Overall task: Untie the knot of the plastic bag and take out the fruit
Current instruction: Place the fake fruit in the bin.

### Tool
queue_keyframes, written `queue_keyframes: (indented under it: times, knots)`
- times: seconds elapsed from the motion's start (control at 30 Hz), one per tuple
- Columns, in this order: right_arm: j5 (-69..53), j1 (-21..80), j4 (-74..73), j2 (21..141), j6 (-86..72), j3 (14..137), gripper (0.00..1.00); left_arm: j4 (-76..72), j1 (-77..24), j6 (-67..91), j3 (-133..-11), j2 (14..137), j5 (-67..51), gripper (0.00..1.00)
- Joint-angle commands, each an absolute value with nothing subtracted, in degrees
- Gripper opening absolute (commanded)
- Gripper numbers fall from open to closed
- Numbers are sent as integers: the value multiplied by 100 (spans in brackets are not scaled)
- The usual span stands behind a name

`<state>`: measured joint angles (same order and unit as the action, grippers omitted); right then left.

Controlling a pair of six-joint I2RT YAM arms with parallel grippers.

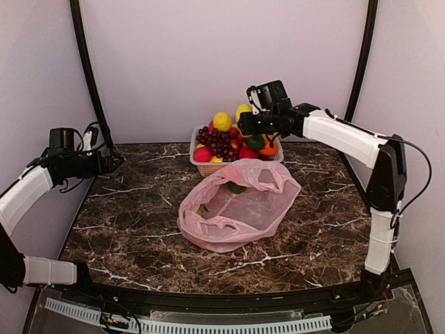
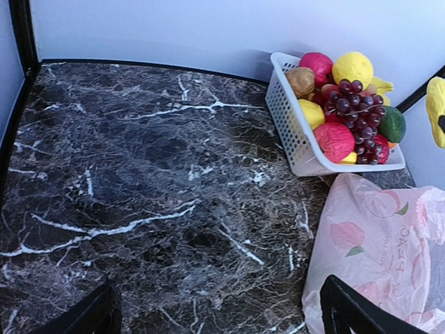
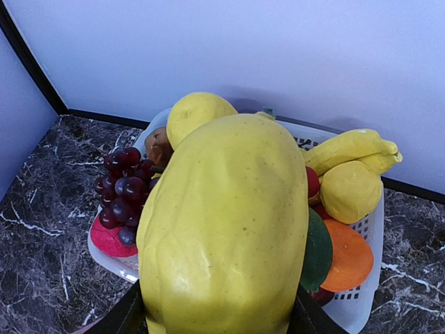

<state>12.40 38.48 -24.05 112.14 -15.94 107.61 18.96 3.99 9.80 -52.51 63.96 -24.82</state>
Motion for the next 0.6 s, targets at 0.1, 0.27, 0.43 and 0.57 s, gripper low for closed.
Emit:
queue_keyframes:
  times: [0.1, 0.27, 0.43, 0.57]
  knots:
    - [879, 3574, -2398, 11954, -1345, 11416, 39, 2005, 440, 567, -4995, 6058, -1578, 99]
    - [700, 3505, -2480, 12387, -1250, 11803, 40, 1874, 445, 567, -4923, 6016, -1615, 99]
    - [619, 3509, -2643, 12792, -1138, 12240, 41, 1762, 444, 654, -4892, 6126, -1719, 98]
    - [620, 3497, -2672, 12996, -1103, 12424, 42, 1741, 440, 681, -4886, 6198, -1782, 98]
